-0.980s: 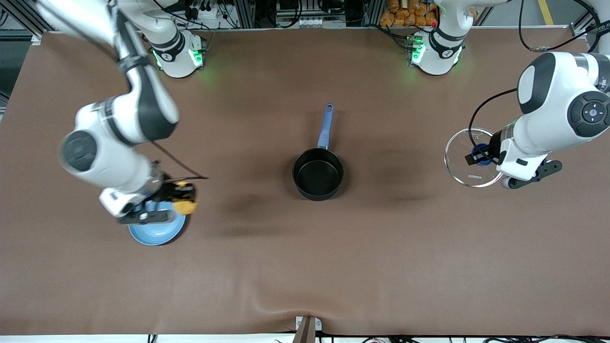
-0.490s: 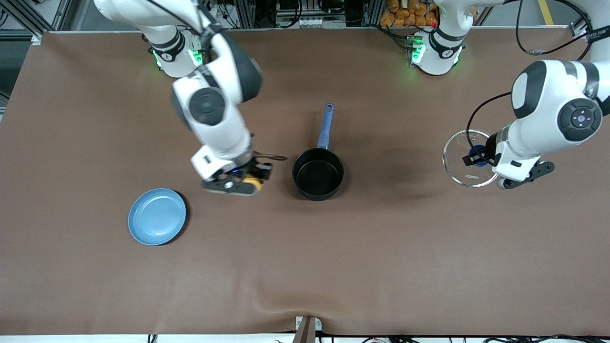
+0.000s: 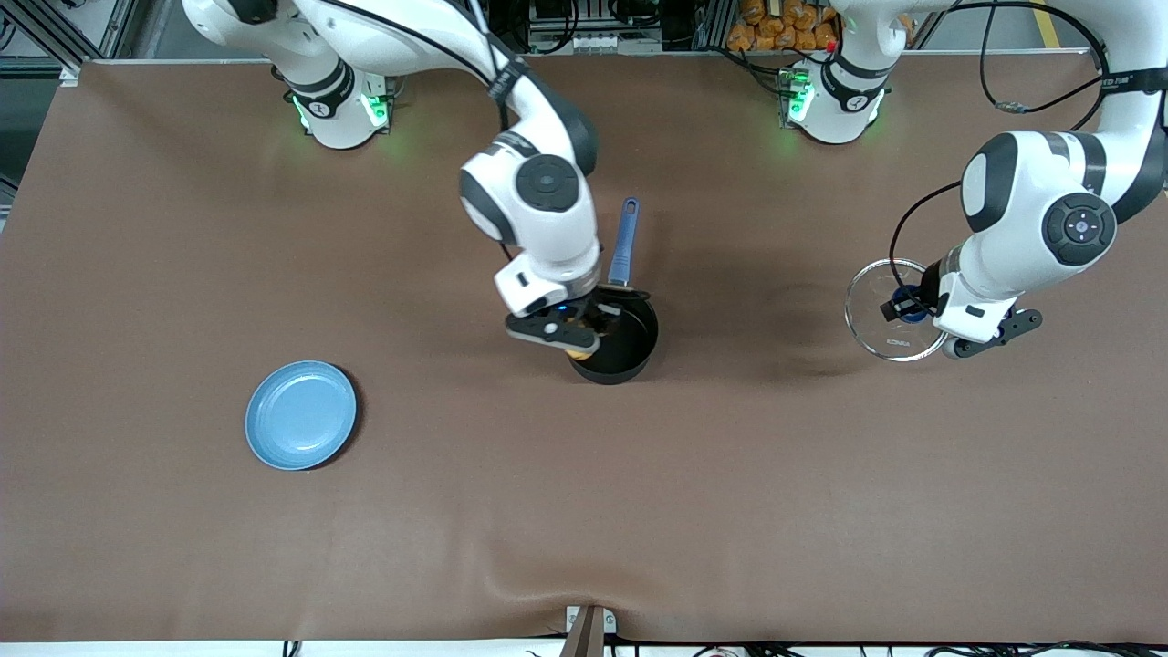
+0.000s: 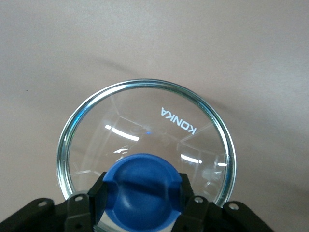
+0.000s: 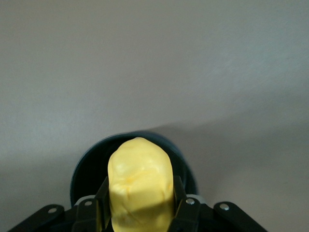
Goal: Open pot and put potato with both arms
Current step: 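Carry the yellow potato with the right gripper over the black pot, then lower the potato into the pot while the left gripper lowers the lid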
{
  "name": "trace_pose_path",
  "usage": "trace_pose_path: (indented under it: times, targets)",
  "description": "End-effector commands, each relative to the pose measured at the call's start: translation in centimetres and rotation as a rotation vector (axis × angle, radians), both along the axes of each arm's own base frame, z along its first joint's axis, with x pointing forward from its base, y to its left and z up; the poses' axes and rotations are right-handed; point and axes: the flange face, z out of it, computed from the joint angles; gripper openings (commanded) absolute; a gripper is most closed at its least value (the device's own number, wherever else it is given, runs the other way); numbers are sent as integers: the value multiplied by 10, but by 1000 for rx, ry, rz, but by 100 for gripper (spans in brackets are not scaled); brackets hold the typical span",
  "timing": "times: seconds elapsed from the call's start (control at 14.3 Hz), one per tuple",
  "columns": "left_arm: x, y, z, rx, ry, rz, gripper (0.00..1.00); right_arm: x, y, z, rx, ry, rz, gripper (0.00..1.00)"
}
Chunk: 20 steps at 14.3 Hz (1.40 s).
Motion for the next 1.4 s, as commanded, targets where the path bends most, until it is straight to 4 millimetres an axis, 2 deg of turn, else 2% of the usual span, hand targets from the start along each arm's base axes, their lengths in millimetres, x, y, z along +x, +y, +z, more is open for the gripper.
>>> trace_pose_path:
  times: [0.0, 0.28, 0.49, 0.77, 0.91, 0.98, 1.12, 1.19, 1.26, 1.33]
  targets:
    - [-18, 15, -9, -9, -50, -24, 0, -8, 22, -16, -17, -24, 9, 0]
    - [-18, 15, -28, -24, -71, -54, 0, -14, 33, -55, -12, -27, 28, 0]
    - [-25, 13, -50, -30, -94, -57, 0, -17, 38, -82, -1, -36, 38, 0]
    - [-33, 7, -70, -38, -123, -72, 0, -14, 36, -106, -1, -40, 38, 0]
    - [-36, 1, -81, -44, -143, -83, 0, -14, 36, -109, -1, -40, 38, 0]
    - [-36, 1, -86, -47, -153, -82, 0, -14, 36, -110, -1, -40, 38, 5]
    - [-36, -1, -96, -52, -164, -85, 0, -14, 35, -115, -5, -35, 37, 43]
    - [-36, -3, -101, -56, -169, -89, 0, -14, 35, -116, -7, -34, 37, 57]
    - [-36, -2, -103, -57, -169, -86, 0, -13, 34, -116, -7, -34, 35, 67]
    - [-36, -2, -108, -60, -165, -85, 0, -12, 33, -116, -7, -34, 34, 70]
